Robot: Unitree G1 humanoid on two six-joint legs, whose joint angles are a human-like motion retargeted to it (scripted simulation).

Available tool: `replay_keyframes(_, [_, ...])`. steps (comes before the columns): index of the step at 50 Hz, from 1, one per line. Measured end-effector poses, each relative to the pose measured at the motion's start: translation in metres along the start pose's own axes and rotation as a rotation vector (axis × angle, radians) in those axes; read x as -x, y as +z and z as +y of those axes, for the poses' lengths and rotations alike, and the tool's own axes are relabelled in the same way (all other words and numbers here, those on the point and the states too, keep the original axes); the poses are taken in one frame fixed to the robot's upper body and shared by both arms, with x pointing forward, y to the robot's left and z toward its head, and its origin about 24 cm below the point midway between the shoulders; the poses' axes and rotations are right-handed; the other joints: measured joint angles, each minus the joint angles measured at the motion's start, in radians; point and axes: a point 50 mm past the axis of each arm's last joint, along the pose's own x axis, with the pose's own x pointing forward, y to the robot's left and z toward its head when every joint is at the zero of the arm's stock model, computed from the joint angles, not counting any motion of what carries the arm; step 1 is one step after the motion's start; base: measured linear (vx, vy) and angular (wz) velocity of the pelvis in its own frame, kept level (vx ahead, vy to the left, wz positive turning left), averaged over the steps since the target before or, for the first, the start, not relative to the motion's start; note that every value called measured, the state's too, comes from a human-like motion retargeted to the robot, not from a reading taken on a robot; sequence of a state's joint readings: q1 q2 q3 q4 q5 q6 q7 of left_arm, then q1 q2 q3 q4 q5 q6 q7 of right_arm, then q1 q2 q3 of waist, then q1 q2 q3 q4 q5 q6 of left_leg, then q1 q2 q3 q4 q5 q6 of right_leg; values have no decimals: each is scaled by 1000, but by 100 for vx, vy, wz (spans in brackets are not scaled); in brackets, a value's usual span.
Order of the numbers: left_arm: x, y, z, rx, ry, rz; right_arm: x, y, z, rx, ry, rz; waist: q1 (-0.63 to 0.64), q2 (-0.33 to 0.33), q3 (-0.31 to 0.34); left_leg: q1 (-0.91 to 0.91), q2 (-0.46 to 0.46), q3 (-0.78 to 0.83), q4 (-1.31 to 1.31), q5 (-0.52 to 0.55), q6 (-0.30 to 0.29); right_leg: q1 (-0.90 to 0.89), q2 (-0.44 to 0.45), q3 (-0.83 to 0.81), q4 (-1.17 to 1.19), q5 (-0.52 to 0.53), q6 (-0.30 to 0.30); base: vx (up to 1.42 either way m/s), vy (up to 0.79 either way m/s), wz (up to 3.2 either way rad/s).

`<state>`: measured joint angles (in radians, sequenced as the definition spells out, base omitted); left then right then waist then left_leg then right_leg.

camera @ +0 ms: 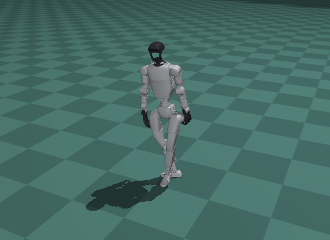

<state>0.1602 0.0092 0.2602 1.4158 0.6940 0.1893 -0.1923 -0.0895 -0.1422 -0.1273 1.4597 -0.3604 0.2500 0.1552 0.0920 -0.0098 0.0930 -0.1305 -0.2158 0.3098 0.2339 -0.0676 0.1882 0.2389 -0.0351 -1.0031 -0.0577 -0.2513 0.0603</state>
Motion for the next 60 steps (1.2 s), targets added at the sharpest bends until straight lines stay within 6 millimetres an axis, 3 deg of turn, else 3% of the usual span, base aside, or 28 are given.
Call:
replay_keyframes(5, [-1, -12, -5, 74, -44, 53, 3, 30, 11, 145, -5, -107, 16, -30, -4, -11, -32, -114, 10, 8, 17, 42, 15, -64, -7, 14, 39, 20, 6, 48])
replay_keyframes(10, [0, -18, -2, 101, -33, 87, 6, 43, 11, 211, -112, -176, 31, -38, -22, 55, -41, -152, -57, -11, 74, 62, -15, -86, 93, 61, 70, 30, 7, -6])
replay_keyframes(13, [1, -13, 4, 103, 7, 80, 5, 38, 11, 187, -162, -189, 13, 18, -21, 112, 17, -207, -90, -18, 67, 29, -24, -10, 265, 178, -2, 32, 8, -11])
replay_keyframes(15, [3, -4, 10, 95, 47, 66, 3, 32, 10, 149, -151, -179, -8, 69, -7, 155, 78, -229, -105, -28, 59, -38, -37, 82, 463, 244, -106, 37, 8, 0])
replay_keyframes(16, [4, 1, 15, 88, 66, 56, 2, 27, 10, 131, -134, -165, -19, 81, -3, 171, 95, -232, -116, -31, 57, -80, -55, 107, 561, 220, -109, 37, 6, -8])
replay_keyframes(17, [6, 7, 20, 81, 86, 45, 1, 22, 10, 114, -116, -149, -31, 85, 1, 185, 103, -232, -130, -31, 56, -129, -71, 147, 650, 198, -93, 33, 2, -16])
replay_keyframes(20, [13, 26, 42, 43, 166, 5, -3, 2, 13, 59, -60, -84, -90, 40, 4, 226, 63, -253, -189, -20, 59, -363, -42, 410, 804, 156, 61, 33, 0, 23])
replay_keyframes(22, [20, 42, 58, 9, 221, -37, -5, -15, 14, 27, -40, -27, -123, 32, 10, 249, 62, -264, -203, -28, 63, -447, -33, 423, 792, 125, 15, 34, -1, 19])
replay_keyframes(25, [32, 70, 78, -22, 281, -144, -7, -42, 13, 4, -22, 61, -145, 28, 13, 276, 74, -229, -215, -53, 68, -488, -77, 282, 679, 64, -103, 44, -2, -19])
replay_keyframes(30, [59, 118, 103, -22, 356, -338, -6, -79, 10, -43, -7, 188, -216, -35, 47, 354, 44, -196, -215, -107, 74, -625, -20, 364, 430, 53, -102, 56, -11, 14])
replay_keyframes(33, [72, 138, 109, -41, 384, -434, -4, -98, 9, -82, 11, 253, -232, -53, 64, 403, 47, -167, -187, -141, 74, -664, 15, 454, 370, 25, -151, 73, -18, -8])
replay_keyframes(35, [77, 146, 110, -75, 397, -479, -2, -108, 9, -115, 21, 288, -243, -53, 71, 430, 55, -153, -147, -136, 74, -648, 38, 497, 377, 25, -211, 87, -17, 12])
replay_keyframes(37, [77, 144, 110, -126, 409, -492, -1, -118, 11, -154, 30, 320, -265, -43, 68, 433, 76, -169, -62, -70, 74, -607, 40, 477, 432, -38, -229, 97, -18, 35])
replay_keyframes(40, [63, 125, 102, -165, 435, -442, 0, -122, 16, -213, 40, 344, -221, -66, 80, 448, 97, -78, 136, 134, 74, -523, 63, 586, 464, -65, -221, 117, -31, -56])
replay_keyframes(43, [43, 90, 90, -163, 421, -337, -3, -104, 18, -220, 42, 283, -150, -77, 116, 294, 110, -95, 547, 395, 74, -376, 82, 652, 430, -133, -231, 102, -29, -107])
replay_keyframes(45, [35, 67, 88, -161, 392, -256, -6, -74, 18, -170, 49, 190, -140, -64, 131, 102, 124, -150, 857, 283, 74, -314, 104, 667, 390, -146, -234, 87, -10, -20])
replay_keyframes(47, [28, 42, 86, -153, 359, -163, -6, -40, 19, -94, 40, 99, -135, -41, 130, -27, 290, -103, 1040, 106, 74, -255, 151, 668, 343, -167, -238, 95, 1, 29])
replay_keyframes(49, [23, 19, 83, -129, 327, -73, -3, -2, 20, -16, 20, 1, -112, -9, 124, -173, 362, -94, 1085, -13, 74, -206, 200, 670, 286, -159, -238, 72, 34, 9])
replay_keyframes(51, [19, -1, 77, -96, 285, 4, 3, 32, 21, 55, 3, -100, -66, 4, 113, -287, 359, -34, 1010, -116, 74, -162, 211, 695, 236, -143, -220, 68, 67, -31])
replay_keyframes(53, [14, -17, 65, -62, 193, 60, 12, 67, 24, 131, -4, -214, -14, 0, 83, -385, 293, 56, 775, -183, 74, -129, 161, 691, 182, -111, -165, 73, 97, -15])
replay_keyframes(55, [12, -25, 55, -47, 40, 48, 24, 98, 24, 198, -3, -324, 3, -8, 50, -446, 183, 47, 453, -190, -19, -111, 113, 657, 160, -95, -112, 93, 65, 36])
replay_keyframes(58, [12, -38, 47, -8, -168, 3, 42, 128, 17, 356, -24, -453, 46, 10, 31, -458, 124, -107, 154, -214, -198, 3, 139, 562, 127, -43, -81, 121, 21, -5])
replay_keyframes(60, [13, -50, 43, 21, -238, 13, 52, 140, 13, 551, -65, -509, 60, 10, 11, -442, 127, -114, 102, -193, -204, 60, 128, 514, 145, 74, -50, 134, 20, -30])
